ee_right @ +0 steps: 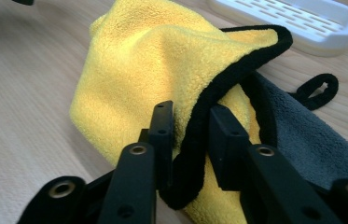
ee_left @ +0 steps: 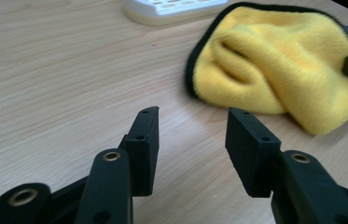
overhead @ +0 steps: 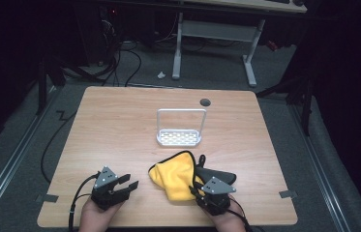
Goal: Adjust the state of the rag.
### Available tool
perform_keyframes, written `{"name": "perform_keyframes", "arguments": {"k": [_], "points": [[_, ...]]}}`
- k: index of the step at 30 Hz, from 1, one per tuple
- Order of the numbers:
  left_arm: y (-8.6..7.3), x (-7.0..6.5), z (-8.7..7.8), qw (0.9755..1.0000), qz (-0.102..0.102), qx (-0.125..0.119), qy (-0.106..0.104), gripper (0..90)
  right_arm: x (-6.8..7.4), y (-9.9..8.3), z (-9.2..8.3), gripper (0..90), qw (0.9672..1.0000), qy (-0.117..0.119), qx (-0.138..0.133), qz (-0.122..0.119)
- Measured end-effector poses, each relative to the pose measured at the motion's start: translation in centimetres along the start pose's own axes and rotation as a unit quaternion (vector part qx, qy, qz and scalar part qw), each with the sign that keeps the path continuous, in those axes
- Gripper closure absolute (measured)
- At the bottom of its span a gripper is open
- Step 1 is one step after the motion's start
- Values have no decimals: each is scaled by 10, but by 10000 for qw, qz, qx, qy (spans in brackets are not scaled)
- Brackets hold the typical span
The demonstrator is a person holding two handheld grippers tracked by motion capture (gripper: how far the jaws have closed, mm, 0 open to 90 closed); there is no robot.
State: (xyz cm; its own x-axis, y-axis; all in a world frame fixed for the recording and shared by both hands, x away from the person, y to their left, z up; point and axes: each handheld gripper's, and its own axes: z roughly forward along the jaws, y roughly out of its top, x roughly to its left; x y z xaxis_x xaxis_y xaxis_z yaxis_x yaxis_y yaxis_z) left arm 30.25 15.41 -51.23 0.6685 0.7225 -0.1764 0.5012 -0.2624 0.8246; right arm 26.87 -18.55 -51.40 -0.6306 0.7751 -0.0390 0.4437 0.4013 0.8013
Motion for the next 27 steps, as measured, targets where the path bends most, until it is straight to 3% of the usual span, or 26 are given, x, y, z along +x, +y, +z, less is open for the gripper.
{"name": "perform_keyframes", "arguments": {"k": [3,5,6,8,9,11,14,15,17,18,22,26,27], "points": [[2,-11,2,9999,133,5,-57,539,-2,3,-8,617,9997,70,-173,130],[3,-13,2,9998,161,16,-63,536,-4,4,-11,605,9997,35,-215,144],[5,-18,2,9998,169,-61,-99,531,-12,5,-24,582,9987,-33,-435,270],[8,-23,3,9997,189,-102,-141,528,-16,5,-29,582,9981,-67,-505,347],[12,-31,4,9995,196,-131,-222,519,-28,3,-41,591,9958,-151,-706,567],[19,-45,10,9988,298,-144,-369,507,-35,1,-48,606,9950,-358,-761,543],[27,-64,23,9975,389,-149,-574,478,-51,-4,-53,619,9927,-644,-701,742],[27,-64,23,9975,389,-149,-574,469,-51,-4,-53,619,9927,-644,-701,742],[41,-84,46,9959,435,-115,-783,445,-61,-11,-52,620,9914,-889,-550,790],[41,-84,46,9959,435,-115,-783,434,-61,-11,-52,620,9914,-889,-550,790],[63,-110,80,9943,603,-12,-876,405,-75,-19,-52,614,9890,-949,-410,1059],[73,-121,96,9944,745,126,-741,382,-78,-21,-52,615,9886,-907,-410,1127],[77,-125,104,9944,860,201,-575,382,-77,-21,-52,615,9886,-900,-412,1133]]}}
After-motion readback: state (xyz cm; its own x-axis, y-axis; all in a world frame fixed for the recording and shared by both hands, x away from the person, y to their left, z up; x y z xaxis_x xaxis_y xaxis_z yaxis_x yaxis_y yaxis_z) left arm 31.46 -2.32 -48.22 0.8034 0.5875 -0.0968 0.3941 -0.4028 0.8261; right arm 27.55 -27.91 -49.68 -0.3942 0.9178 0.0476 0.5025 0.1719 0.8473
